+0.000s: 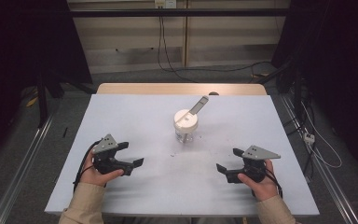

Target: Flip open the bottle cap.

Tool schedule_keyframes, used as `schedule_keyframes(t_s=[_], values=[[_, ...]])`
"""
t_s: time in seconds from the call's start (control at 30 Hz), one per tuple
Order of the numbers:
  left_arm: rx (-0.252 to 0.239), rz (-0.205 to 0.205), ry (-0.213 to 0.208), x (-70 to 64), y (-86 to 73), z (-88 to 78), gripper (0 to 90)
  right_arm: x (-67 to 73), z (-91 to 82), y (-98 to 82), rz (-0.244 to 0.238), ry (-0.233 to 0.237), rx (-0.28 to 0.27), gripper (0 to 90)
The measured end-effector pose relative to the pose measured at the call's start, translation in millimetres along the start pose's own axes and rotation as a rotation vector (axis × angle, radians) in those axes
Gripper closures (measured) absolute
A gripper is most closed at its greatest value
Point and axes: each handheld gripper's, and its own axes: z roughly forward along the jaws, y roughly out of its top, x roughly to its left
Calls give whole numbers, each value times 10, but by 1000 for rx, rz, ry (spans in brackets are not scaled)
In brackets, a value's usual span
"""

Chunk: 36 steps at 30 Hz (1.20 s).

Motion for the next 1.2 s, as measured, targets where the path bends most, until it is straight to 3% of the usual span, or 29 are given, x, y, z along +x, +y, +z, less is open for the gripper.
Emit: schedule_keyframes(t_s=[0.4, 1.2], values=[[-4, -6, 24, 30, -72, -95, 71, -68, -75, -42, 30, -7, -13, 84], [1, -22, 59, 90, -184, -204, 66, -151, -201, -86, 5, -53, -19, 88]])
